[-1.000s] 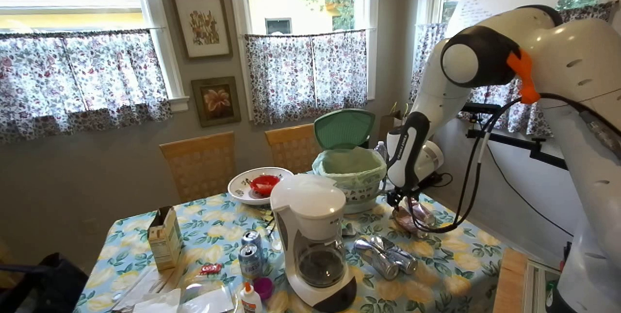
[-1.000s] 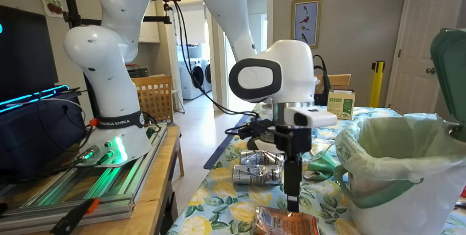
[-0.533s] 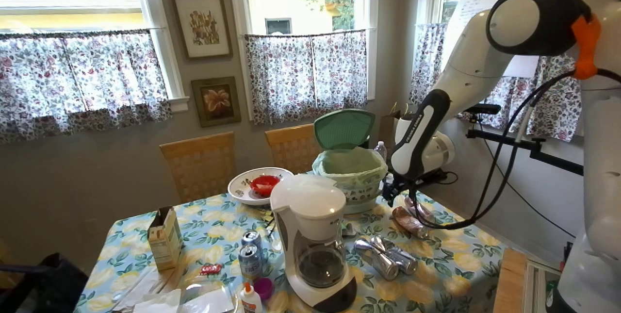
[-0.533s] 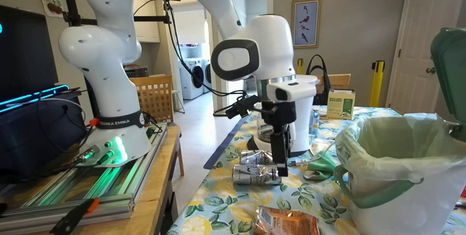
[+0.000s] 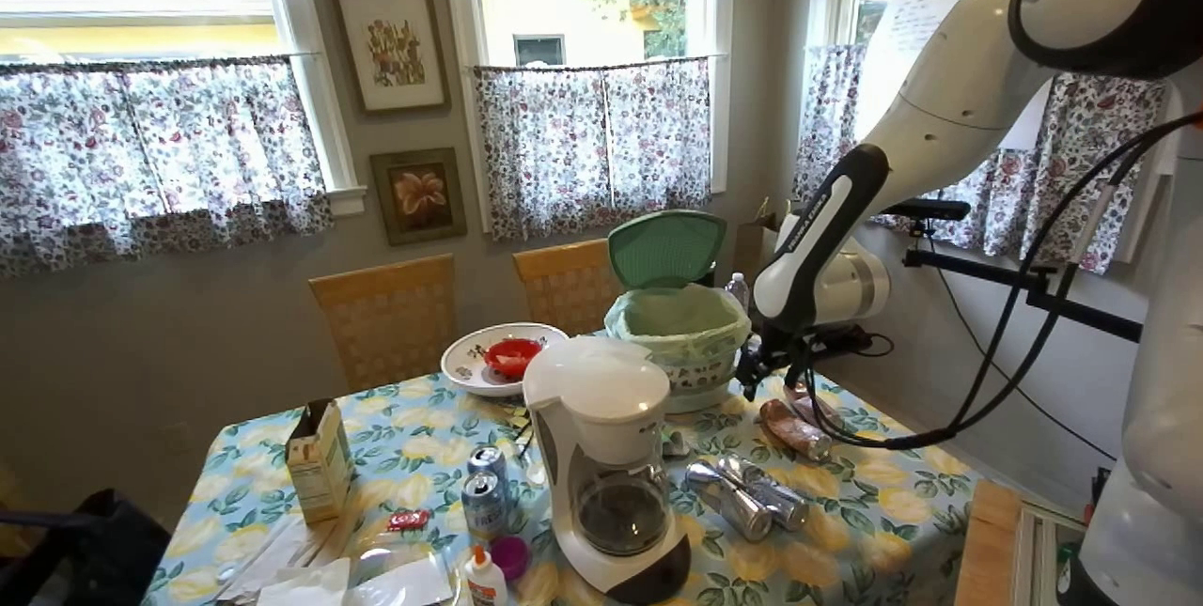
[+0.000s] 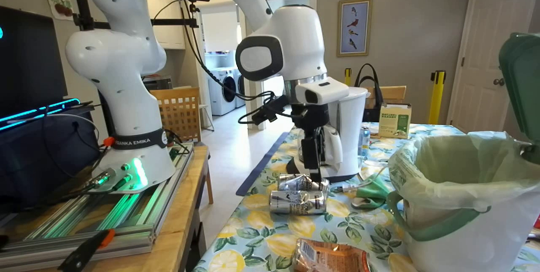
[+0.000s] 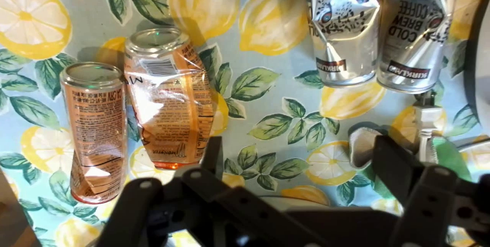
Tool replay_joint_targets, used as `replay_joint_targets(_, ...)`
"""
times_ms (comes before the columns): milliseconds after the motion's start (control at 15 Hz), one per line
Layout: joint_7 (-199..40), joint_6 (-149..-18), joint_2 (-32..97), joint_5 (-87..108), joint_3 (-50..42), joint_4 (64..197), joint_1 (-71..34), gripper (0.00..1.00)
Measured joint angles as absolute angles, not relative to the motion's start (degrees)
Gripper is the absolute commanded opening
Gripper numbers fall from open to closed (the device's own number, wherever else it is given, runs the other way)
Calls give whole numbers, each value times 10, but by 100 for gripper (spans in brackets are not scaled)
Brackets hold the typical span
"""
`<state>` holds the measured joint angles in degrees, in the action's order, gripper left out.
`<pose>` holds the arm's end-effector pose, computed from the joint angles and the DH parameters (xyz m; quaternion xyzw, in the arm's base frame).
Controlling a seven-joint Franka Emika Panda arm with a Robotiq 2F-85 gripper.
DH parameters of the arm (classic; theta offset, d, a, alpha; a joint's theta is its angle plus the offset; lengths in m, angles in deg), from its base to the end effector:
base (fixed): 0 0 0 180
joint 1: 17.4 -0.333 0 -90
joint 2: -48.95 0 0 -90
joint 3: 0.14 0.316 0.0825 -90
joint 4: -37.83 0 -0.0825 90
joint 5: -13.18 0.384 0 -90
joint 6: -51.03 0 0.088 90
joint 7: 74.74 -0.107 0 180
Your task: Place the silver cans together and the orange cans together.
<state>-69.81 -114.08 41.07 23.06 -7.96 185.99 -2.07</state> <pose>0.4181 -0.1910 0.2259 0.9682 -0.2361 0.0825 0.0005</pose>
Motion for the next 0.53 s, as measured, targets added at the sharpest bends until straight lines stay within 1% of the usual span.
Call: replay_joint_targets(533,-716,-1136,421,221,-106,1868,-23,100)
